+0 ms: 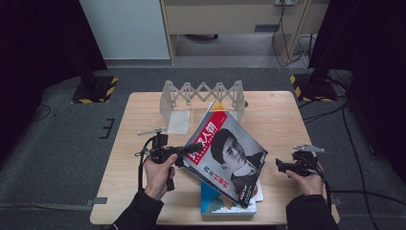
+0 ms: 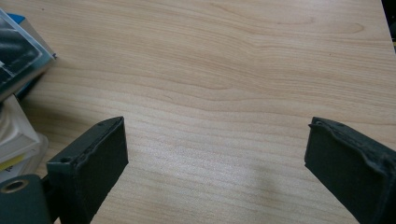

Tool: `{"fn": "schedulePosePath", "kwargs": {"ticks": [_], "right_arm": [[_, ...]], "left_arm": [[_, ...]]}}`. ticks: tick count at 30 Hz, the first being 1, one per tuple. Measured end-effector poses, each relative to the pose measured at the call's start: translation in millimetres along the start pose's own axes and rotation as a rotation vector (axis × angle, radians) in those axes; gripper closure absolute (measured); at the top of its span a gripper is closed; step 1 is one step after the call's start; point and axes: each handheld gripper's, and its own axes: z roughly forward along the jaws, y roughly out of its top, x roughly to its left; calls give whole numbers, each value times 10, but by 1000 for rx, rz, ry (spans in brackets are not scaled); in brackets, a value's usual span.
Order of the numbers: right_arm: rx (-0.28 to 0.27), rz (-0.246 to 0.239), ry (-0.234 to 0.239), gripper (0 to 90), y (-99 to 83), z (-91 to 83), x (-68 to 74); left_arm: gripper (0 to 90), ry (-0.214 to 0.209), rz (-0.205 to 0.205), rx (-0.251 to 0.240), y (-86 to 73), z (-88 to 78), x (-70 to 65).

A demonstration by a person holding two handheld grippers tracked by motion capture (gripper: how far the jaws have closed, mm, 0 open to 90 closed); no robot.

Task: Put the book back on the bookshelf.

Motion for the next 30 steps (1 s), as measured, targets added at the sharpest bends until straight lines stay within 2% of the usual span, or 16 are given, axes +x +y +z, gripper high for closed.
{"fn": "schedulePosePath", "kwargs": {"ticks": [5,10,15,19,22,27,30], "right_arm": [[10,1,0,62,-13,25,-9],[15,-2,0,63,-20,36,-14],[33,-23,13,56,-37,71,-6],[53,-33,13,56,-63,108,-19],[57,-30,8,56,-77,121,-31],[87,-47,3,55,-112,162,-39],[97,-59,2,55,-119,173,-40]], "left_arm": [[862,-37,-24,-44,90,-30,-43],[861,-41,-2,-85,193,-107,-117],[861,-14,25,-129,295,-236,-143],[861,34,56,-163,380,-365,-147],[860,46,63,-176,406,-410,-137],[861,59,59,-221,476,-530,-102],[861,67,65,-230,507,-568,-100]]}}
